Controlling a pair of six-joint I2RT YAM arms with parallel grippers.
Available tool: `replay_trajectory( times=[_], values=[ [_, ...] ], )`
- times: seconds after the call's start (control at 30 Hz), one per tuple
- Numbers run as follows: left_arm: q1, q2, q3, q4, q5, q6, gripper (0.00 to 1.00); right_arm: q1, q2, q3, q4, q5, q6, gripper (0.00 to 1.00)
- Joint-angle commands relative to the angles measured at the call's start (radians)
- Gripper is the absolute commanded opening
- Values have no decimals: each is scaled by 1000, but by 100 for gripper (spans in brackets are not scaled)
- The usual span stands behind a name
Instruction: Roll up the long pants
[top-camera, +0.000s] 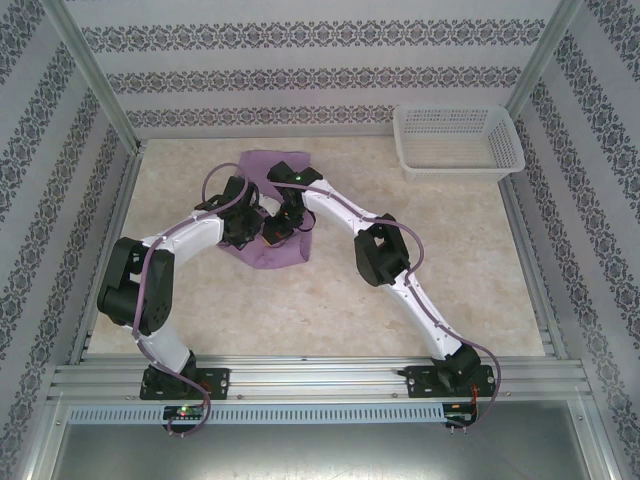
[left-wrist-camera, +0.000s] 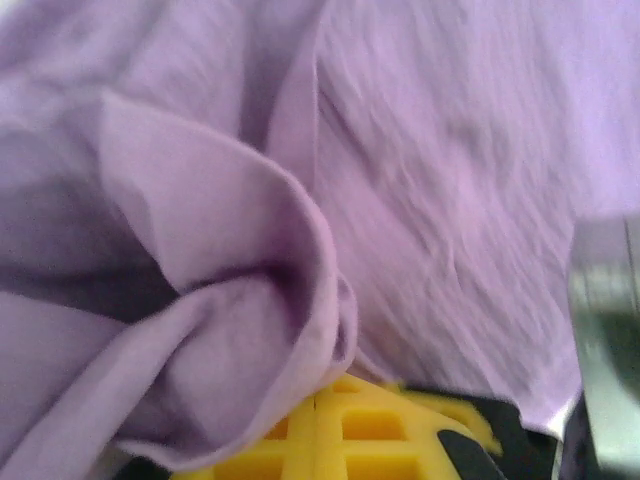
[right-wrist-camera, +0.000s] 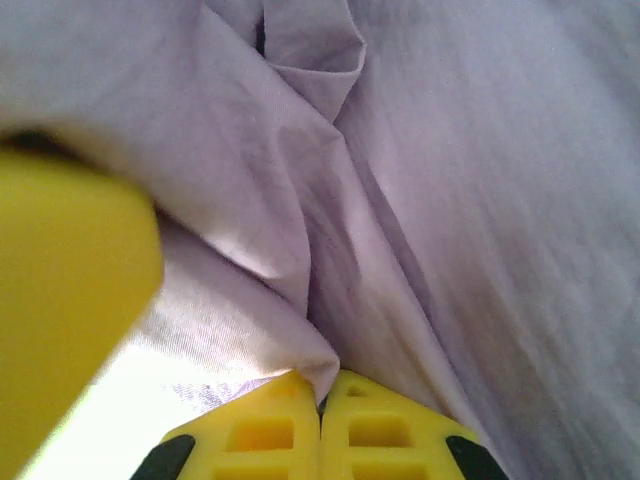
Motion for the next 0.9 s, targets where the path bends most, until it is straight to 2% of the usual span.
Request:
replay_trajectory(
  times=[0.0, 0.03, 0.07, 0.13, 0.33, 0.5, 0.57, 0.67, 0.77, 0.87],
  values=[
    [33, 14, 48, -80, -158, 65, 0, -17, -22, -29, -32, 63, -24, 23],
    [44, 17, 53, -93, -177, 71, 0, -17, -30, -34, -34, 74, -29, 39],
    [53, 17, 54, -99, -186, 77, 0, -17, -40, -45, -33, 88, -33, 47],
    [72, 11, 50, -102, -190, 87, 0, -18, -81, -84, -21, 123, -43, 54],
    [89, 17, 35, -90, -181, 94, 0, -19, -260, -217, 4, 225, -54, 56],
    [89, 49, 31, -74, -164, 86, 0, 1, -433, -370, 104, 280, -3, 56],
    [90, 61, 34, -73, -161, 86, 0, 39, -496, -444, 153, 290, -1, 57],
    [94, 78, 38, -63, -156, 84, 0, 144, -562, -563, 233, 411, -54, 60],
    [100, 98, 47, -57, -145, 84, 0, 231, -560, -645, 299, 580, -136, 62],
    [106, 113, 59, -59, -134, 86, 0, 285, -533, -701, 375, 675, -196, 64]
  ],
)
